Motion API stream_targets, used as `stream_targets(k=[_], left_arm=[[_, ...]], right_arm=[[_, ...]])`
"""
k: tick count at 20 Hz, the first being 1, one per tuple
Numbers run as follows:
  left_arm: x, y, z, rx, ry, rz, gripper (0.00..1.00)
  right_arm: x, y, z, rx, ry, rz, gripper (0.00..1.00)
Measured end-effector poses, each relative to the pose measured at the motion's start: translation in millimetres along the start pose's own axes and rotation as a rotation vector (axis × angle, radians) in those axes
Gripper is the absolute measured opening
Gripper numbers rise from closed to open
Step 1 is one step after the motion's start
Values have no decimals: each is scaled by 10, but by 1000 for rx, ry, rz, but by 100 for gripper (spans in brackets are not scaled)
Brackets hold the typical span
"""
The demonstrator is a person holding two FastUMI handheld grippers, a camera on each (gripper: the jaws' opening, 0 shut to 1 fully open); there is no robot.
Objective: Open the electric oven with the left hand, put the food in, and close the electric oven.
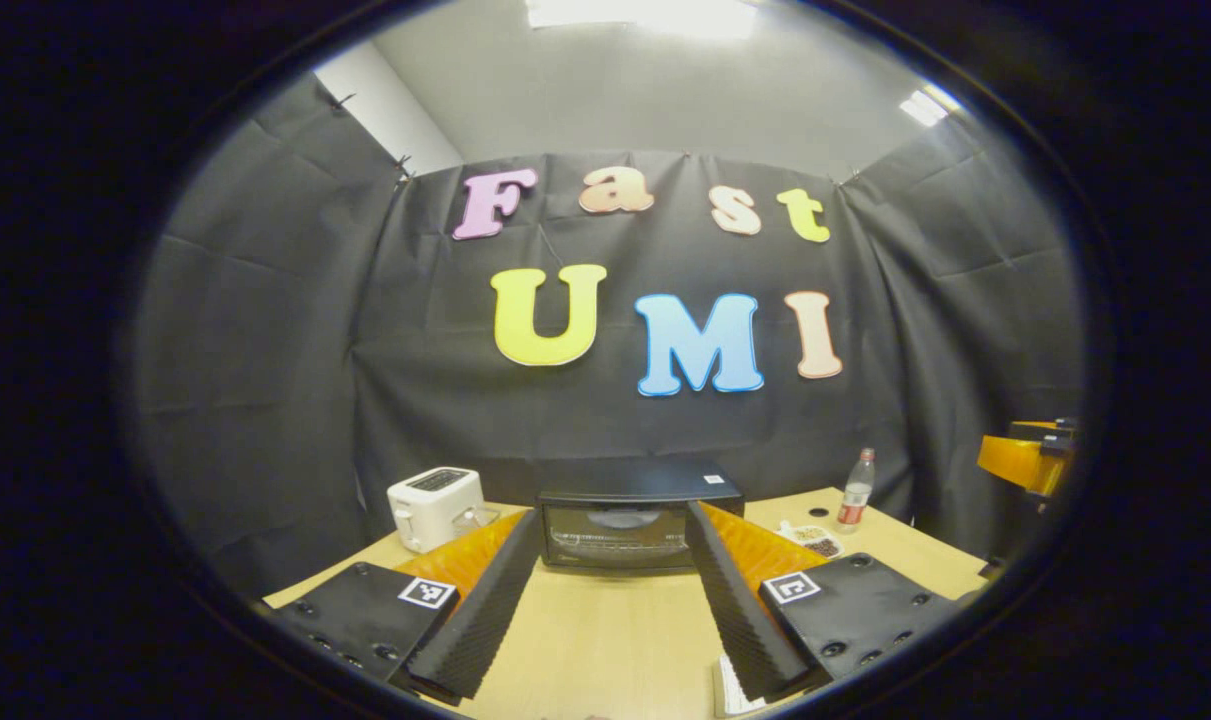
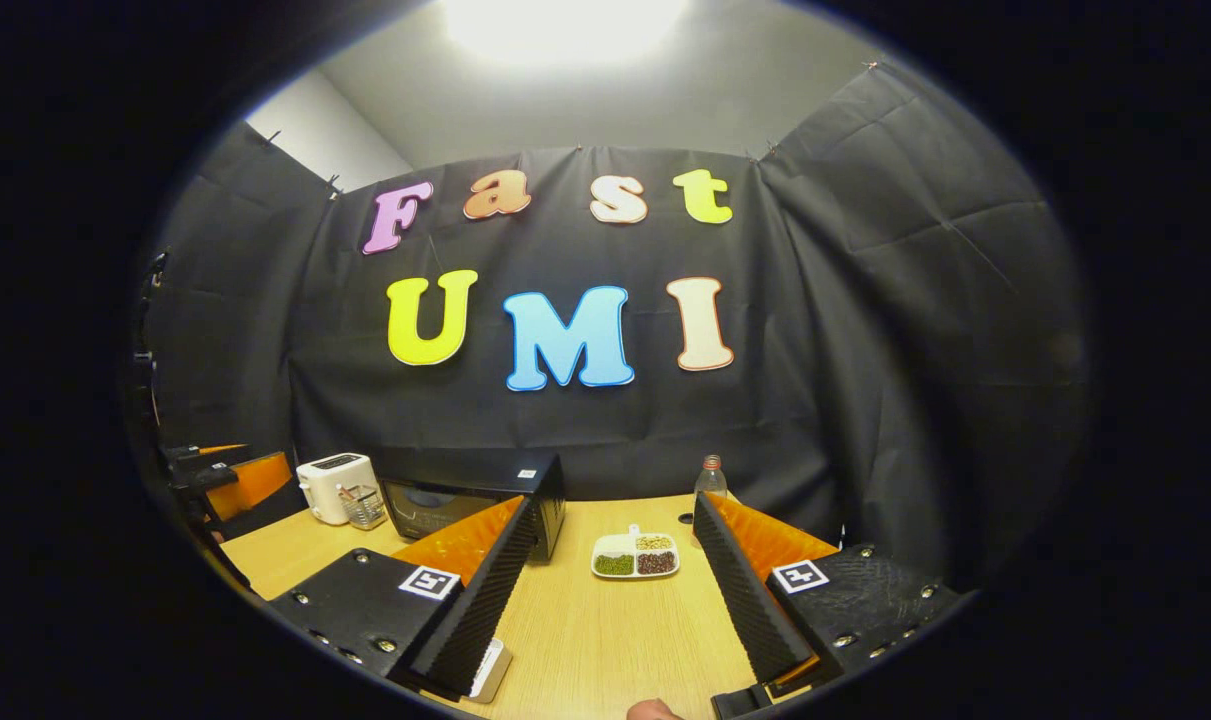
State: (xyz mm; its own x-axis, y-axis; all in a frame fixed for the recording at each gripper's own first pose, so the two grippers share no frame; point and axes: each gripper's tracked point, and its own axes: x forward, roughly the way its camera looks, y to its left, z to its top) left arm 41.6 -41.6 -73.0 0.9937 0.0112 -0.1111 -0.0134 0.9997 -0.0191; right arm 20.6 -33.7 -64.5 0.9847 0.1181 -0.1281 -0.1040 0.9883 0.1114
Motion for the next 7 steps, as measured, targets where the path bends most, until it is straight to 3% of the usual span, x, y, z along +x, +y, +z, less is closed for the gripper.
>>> stream_targets(k=[7], left_arm=[[-268,384,99,14,-25,-6,99]], right_arm=[[-112,412,28,-8,-30,7,98]])
